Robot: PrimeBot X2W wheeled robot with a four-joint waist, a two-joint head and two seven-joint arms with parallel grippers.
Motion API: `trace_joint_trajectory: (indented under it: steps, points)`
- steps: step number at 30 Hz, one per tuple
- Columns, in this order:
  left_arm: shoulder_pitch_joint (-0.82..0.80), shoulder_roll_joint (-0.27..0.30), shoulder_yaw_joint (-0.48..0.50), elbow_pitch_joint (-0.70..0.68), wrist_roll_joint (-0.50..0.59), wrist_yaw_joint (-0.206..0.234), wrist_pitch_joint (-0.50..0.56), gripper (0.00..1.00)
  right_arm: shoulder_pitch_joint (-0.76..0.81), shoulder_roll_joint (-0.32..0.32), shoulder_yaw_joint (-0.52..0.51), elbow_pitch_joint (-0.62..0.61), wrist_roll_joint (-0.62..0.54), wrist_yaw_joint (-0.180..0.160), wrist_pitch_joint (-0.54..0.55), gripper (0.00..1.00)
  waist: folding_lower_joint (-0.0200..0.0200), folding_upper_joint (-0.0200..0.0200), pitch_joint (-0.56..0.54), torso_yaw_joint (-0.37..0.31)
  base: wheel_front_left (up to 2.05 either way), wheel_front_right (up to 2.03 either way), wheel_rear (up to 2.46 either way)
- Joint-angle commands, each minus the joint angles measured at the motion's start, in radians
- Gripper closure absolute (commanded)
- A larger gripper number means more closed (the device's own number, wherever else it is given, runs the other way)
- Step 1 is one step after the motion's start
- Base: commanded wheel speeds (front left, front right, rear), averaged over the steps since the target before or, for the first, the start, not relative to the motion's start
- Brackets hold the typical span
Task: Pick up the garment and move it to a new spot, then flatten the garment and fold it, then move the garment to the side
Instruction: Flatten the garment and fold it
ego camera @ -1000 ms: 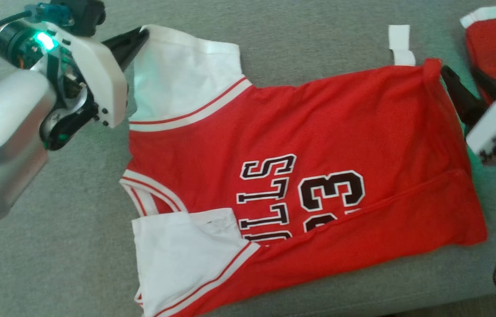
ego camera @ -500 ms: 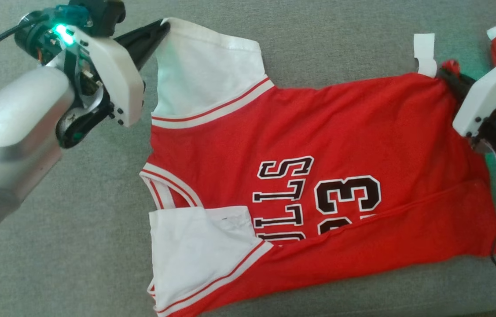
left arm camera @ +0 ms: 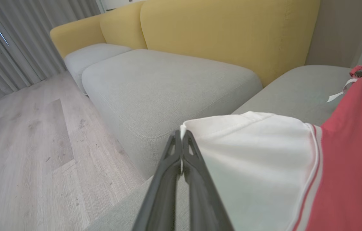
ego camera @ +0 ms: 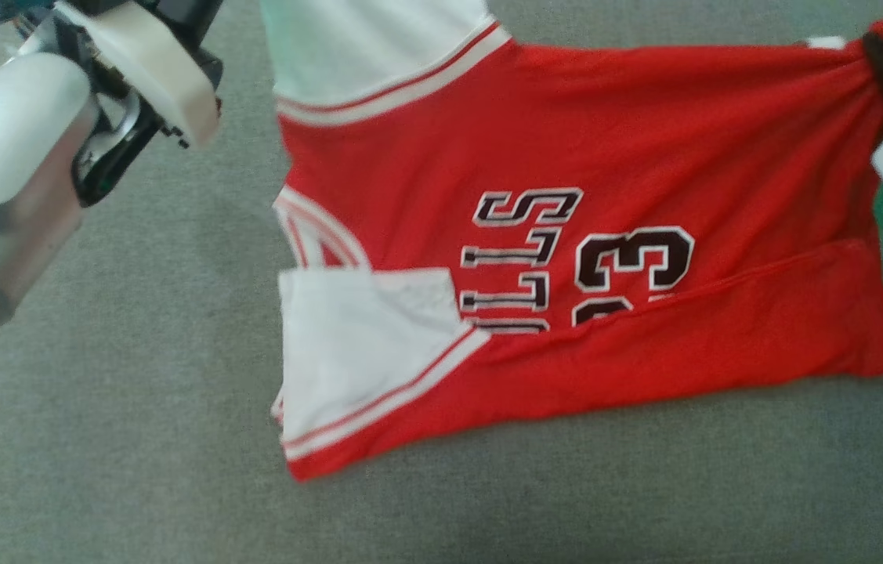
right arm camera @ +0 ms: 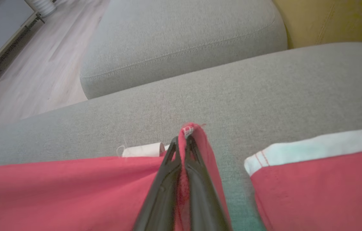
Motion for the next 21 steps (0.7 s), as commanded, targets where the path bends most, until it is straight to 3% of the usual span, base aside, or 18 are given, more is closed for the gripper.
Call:
trace_joint_trajectory:
  steps: [1, 5, 12, 21]
  points:
    - [-0.052, 0.027, 0.048, -0.001, -0.007, 0.002, -0.01, 1.0, -0.001, -0.028, -0.004, -0.041, 0.008, 0.007, -0.009, 1.0, 0.0, 0.0, -0.012, 0.01, 0.0, 0.0, 0.0]
    - [-0.012, 0.029, 0.045, -0.027, -0.023, 0.002, -0.035, 1.0, 0.08, -0.051, -0.023, -0.084, 0.03, 0.007, -0.019, 1.0, 0.0, 0.0, -0.046, 0.032, 0.0, 0.0, 0.0]
    - [0.165, 0.088, 0.042, -0.161, -0.031, 0.012, -0.07, 1.0, 0.293, -0.07, -0.065, -0.202, 0.032, 0.007, -0.039, 1.0, 0.0, 0.0, -0.114, 0.069, 0.0, 0.0, 0.0]
    - [0.464, 0.193, 0.041, -0.411, -0.035, 0.149, -0.089, 1.0, 0.522, -0.023, -0.141, -0.333, 0.007, 0.007, -0.037, 1.0, 0.0, 0.0, -0.174, 0.07, 0.0, 0.0, 0.0]
